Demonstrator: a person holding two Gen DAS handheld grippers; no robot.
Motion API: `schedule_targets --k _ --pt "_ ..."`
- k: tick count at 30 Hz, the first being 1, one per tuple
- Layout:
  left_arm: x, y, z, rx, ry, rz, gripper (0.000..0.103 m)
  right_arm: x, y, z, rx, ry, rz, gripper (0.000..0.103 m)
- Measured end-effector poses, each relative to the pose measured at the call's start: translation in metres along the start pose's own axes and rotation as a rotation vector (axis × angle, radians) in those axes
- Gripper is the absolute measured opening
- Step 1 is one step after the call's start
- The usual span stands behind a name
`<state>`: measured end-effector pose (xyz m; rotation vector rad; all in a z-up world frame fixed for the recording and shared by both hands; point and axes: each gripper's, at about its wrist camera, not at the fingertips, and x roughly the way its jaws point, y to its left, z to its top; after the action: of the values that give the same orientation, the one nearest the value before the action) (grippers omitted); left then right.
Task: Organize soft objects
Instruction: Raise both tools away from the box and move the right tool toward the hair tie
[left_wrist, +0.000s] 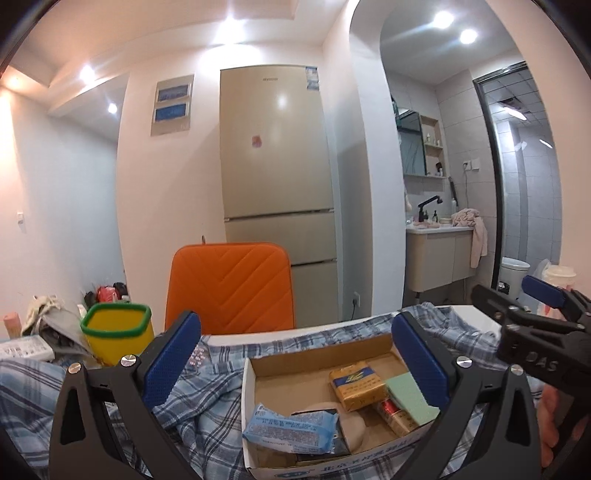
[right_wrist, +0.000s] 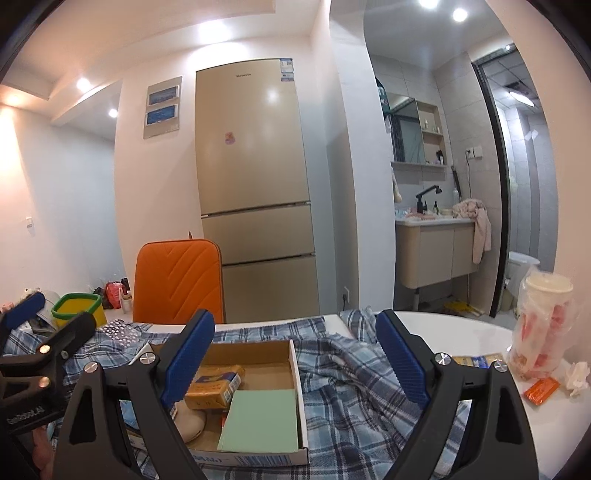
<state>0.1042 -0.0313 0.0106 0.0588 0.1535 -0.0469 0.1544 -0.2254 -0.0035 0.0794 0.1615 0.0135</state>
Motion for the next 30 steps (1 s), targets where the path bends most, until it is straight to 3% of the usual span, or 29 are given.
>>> schedule_targets --k 5,8,10,20,30 --pt "-0.027 -0.003 0.016 -0.001 -0.054 -0.017 0.103 -0.029 -0.004 0.02 0.021 -0.119 -0.041 0.091" --pt "-0.046 -0.003 0.023 0.005 -0.093 -0.016 0.103 -0.051 -0.003 0.033 0.014 -0.186 -0.041 0.102" --pt "-0.058 -0.004 0.026 0.025 -0.124 0.001 0.103 -0.07 -0.004 0.041 0.018 -0.227 -0.033 0.103" --pt "-0.107 0.003 0.021 0.003 -0.205 0.001 0.103 -0.124 -0.01 0.053 0.034 -0.254 0.022 0.103" --pt "-0.109 0.012 -0.014 -0.028 -0.172 0.021 0.103 -0.142 -0.003 0.024 -0.008 -0.199 0.062 0.103"
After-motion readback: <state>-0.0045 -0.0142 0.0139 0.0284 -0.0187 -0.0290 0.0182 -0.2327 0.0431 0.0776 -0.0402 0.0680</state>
